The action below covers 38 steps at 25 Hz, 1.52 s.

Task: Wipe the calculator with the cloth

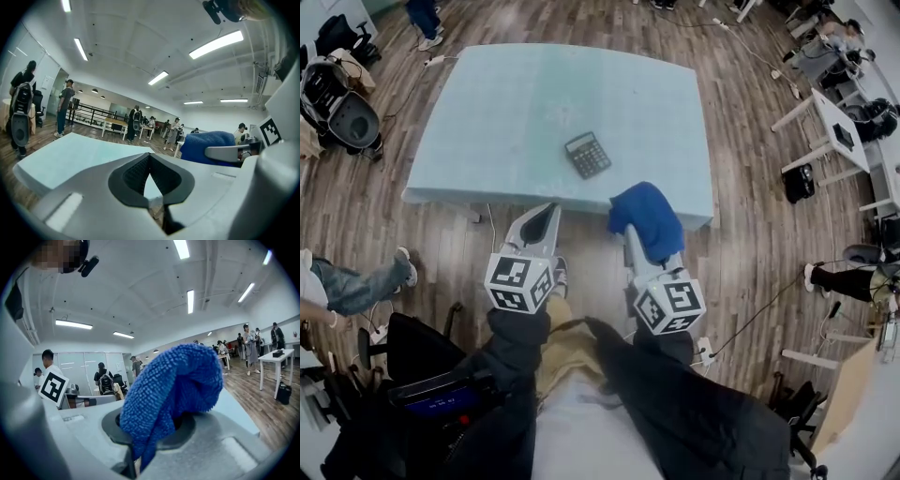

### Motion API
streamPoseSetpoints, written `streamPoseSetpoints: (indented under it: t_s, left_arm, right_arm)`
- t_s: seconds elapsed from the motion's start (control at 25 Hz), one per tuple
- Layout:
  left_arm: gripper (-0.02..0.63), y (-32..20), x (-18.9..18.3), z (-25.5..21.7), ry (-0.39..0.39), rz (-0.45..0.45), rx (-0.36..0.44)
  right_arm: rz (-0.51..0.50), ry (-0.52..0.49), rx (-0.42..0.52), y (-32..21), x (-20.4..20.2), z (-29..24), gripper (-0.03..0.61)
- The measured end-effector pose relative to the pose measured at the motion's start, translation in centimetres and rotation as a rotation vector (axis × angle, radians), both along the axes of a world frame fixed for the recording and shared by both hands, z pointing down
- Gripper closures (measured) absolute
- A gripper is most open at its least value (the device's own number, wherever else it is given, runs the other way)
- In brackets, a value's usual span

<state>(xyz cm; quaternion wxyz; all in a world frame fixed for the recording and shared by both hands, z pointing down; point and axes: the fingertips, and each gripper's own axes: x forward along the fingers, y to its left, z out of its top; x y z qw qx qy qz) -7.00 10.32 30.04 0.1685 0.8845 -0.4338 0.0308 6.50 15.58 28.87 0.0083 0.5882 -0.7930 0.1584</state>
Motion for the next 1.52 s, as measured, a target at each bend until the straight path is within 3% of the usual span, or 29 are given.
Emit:
streamPoseSetpoints:
  t_s: [0.32, 0.56, 0.8, 1.52]
  left_arm:
    - [0.615, -7.3, -3.6, 1.5, 0.019, 0.007, -0.052]
    - [0.615, -13.3, -3.5, 3.6, 0.036, 0.041, -0.102]
    - [0.615, -14.9, -2.4, 7.3, 0.006, 0.043, -0.184]
    - [0.615, -18.2, 0.8, 15.9, -0.127, -0.047, -0.360]
  right_arm:
    - [0.005, 0.030, -0.065, -7.8, -3.2, 1.7, 0.522]
    - [0.036, 0.066, -0.124, -12.8, -3.0, 3.3, 0.522]
    - [0.038, 0.061, -0.196, -14.6, -2.2, 6.5, 0.522]
    - [-0.091, 0.050, -0.338, -19.7, 0.3, 14.0, 0.522]
